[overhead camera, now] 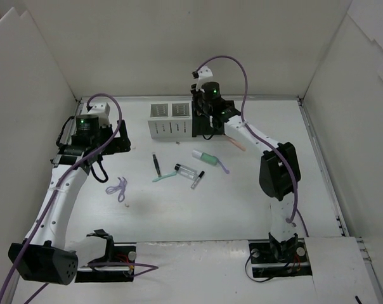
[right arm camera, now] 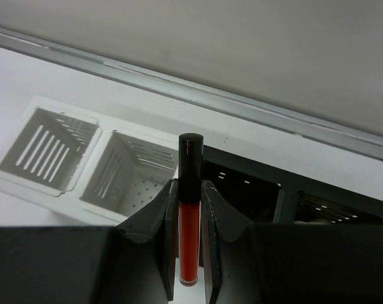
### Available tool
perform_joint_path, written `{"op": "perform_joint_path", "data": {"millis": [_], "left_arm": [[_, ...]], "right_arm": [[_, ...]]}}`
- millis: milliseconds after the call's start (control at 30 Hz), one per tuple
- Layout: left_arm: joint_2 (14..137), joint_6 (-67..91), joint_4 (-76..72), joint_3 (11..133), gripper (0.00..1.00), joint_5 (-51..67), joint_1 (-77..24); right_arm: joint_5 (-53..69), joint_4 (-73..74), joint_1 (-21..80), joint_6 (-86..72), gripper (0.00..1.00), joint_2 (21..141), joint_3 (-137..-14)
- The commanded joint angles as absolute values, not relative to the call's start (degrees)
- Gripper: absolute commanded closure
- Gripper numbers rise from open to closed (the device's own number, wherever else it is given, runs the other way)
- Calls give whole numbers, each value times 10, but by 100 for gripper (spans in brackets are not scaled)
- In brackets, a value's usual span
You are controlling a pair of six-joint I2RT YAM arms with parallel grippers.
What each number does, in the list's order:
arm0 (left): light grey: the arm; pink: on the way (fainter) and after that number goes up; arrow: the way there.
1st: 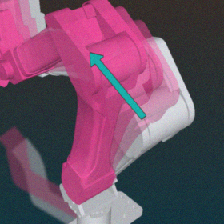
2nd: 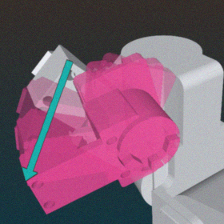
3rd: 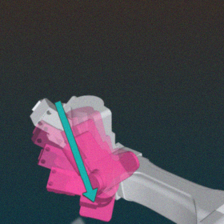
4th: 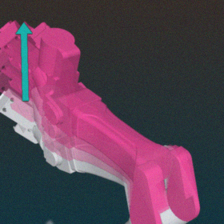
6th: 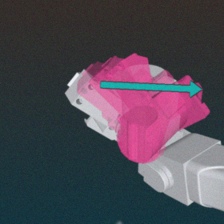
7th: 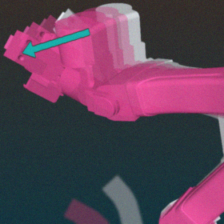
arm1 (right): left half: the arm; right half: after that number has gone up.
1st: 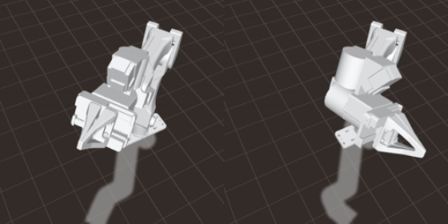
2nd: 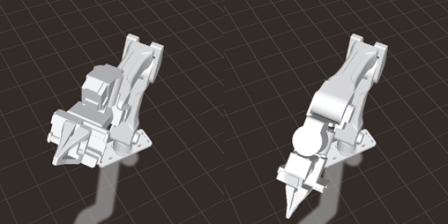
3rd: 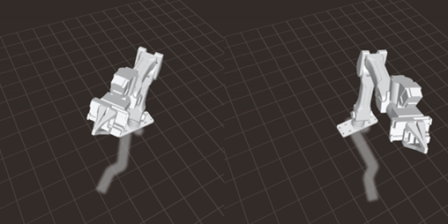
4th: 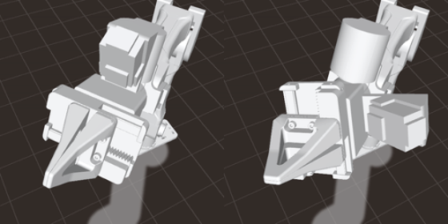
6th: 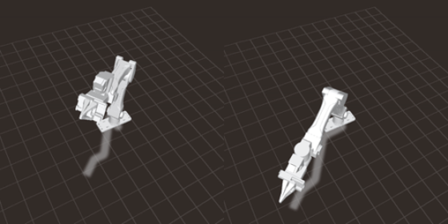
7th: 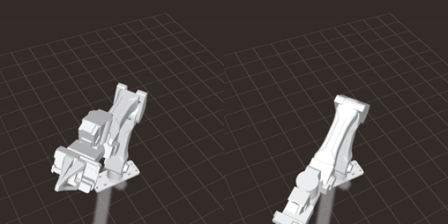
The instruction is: Organize the makeup
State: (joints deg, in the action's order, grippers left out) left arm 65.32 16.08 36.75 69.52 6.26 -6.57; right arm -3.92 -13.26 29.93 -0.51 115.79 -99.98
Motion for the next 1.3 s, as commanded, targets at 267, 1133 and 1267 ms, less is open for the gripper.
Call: {"op": "perform_joint_path", "data": {"millis": [267,1133,1267], "left_arm": [[637,162,331,699,1,74,-62],[639,162,335,700,0,74,-62],[637,160,337,701,0,69,-62]], "right_arm": [[-48,-213,265,-47,94,1208,-1065],[-61,-126,247,-6,53,1035,-891],[-61,-70,227,-5,53,939,-821]]}}
